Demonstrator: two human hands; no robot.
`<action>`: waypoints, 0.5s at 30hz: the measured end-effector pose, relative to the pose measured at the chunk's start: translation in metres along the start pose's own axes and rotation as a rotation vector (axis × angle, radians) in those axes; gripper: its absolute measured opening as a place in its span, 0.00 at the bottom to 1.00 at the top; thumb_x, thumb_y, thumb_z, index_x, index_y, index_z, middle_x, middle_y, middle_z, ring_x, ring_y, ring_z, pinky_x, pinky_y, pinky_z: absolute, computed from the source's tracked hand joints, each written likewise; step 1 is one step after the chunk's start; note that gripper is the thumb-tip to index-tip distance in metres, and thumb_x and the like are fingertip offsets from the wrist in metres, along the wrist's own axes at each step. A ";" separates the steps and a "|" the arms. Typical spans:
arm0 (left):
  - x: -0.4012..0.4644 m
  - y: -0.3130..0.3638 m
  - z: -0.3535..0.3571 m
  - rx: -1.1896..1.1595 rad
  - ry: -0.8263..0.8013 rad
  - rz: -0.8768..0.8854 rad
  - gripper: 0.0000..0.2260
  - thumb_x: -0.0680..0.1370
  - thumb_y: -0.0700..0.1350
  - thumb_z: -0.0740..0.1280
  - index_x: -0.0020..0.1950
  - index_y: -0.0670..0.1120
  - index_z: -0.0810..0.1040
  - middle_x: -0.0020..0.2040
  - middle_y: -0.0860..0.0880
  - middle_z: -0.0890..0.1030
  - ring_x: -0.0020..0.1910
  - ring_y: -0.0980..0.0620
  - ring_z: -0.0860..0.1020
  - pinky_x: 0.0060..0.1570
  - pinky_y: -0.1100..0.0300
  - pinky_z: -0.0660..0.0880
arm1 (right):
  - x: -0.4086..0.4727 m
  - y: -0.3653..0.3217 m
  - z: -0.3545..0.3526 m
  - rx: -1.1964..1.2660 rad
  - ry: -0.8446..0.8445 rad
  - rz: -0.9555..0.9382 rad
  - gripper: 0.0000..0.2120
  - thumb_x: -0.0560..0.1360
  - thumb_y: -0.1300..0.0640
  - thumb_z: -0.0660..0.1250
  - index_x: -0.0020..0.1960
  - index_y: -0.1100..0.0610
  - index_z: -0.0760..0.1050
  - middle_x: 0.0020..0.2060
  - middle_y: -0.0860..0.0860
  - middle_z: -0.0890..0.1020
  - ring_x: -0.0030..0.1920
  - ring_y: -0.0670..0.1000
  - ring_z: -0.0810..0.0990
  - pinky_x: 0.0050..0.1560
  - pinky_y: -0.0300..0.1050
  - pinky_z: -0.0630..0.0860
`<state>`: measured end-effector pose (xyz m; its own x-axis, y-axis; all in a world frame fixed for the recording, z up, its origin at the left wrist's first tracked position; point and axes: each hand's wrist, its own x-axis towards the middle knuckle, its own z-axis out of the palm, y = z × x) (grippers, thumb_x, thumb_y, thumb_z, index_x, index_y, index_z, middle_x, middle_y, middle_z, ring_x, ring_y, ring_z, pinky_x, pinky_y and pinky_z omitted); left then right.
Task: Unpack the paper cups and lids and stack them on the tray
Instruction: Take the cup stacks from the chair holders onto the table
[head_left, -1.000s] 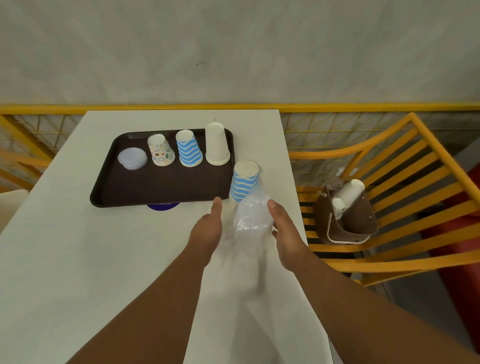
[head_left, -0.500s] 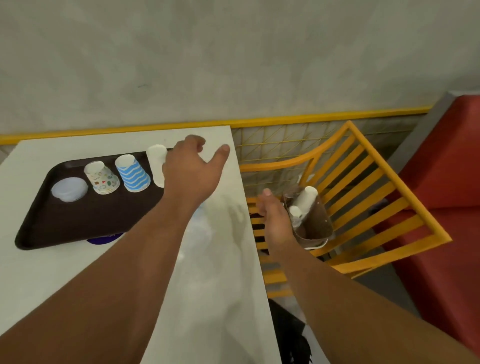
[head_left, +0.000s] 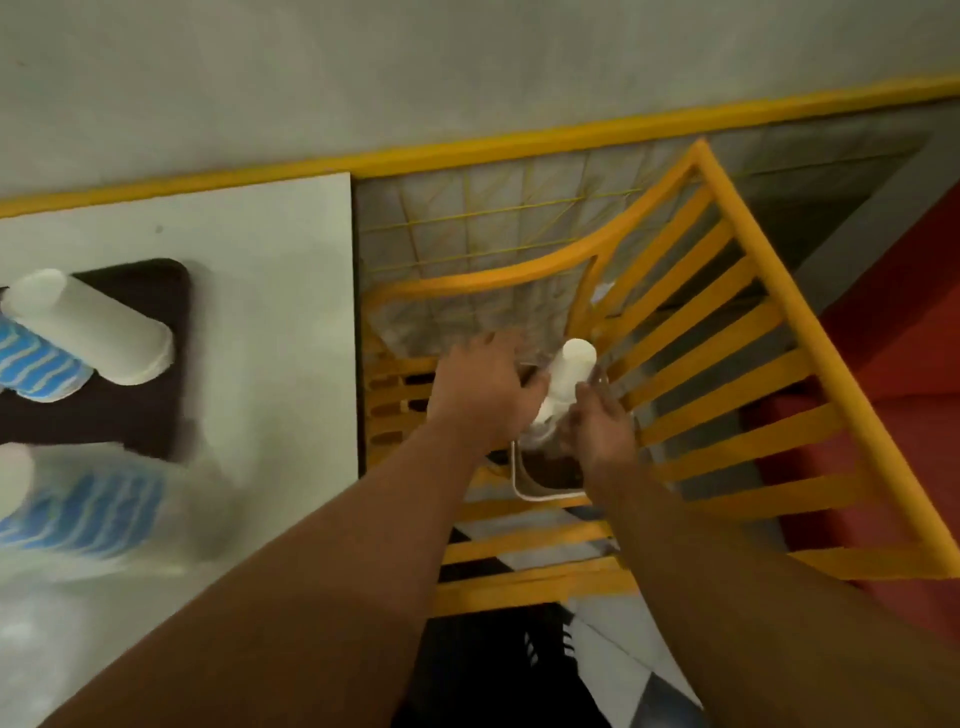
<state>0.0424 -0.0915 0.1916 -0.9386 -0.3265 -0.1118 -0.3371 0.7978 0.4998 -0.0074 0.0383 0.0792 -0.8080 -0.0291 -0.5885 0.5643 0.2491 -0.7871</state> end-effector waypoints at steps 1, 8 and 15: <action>0.011 -0.009 0.020 0.047 -0.042 -0.002 0.19 0.78 0.55 0.66 0.65 0.49 0.73 0.59 0.45 0.78 0.59 0.42 0.75 0.57 0.50 0.72 | 0.026 0.015 -0.005 -0.030 0.006 0.025 0.22 0.69 0.32 0.61 0.61 0.35 0.74 0.56 0.56 0.81 0.55 0.63 0.79 0.56 0.63 0.77; 0.076 -0.053 0.137 0.315 -0.270 0.057 0.20 0.77 0.58 0.64 0.64 0.47 0.72 0.59 0.46 0.78 0.63 0.43 0.70 0.57 0.49 0.66 | 0.124 0.055 0.004 0.008 -0.141 0.289 0.03 0.79 0.60 0.59 0.52 0.57 0.71 0.42 0.51 0.75 0.38 0.48 0.75 0.38 0.43 0.74; 0.101 -0.058 0.201 0.594 -0.349 0.122 0.24 0.80 0.58 0.57 0.72 0.49 0.69 0.62 0.43 0.80 0.78 0.35 0.48 0.70 0.31 0.34 | 0.167 0.098 0.032 0.107 -0.203 0.455 0.15 0.81 0.51 0.60 0.61 0.58 0.77 0.54 0.57 0.82 0.55 0.60 0.79 0.57 0.54 0.77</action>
<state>-0.0477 -0.0690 -0.0209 -0.9078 -0.1146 -0.4034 -0.1179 0.9929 -0.0168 -0.0817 0.0272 -0.1016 -0.4330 -0.1307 -0.8919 0.8744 0.1796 -0.4508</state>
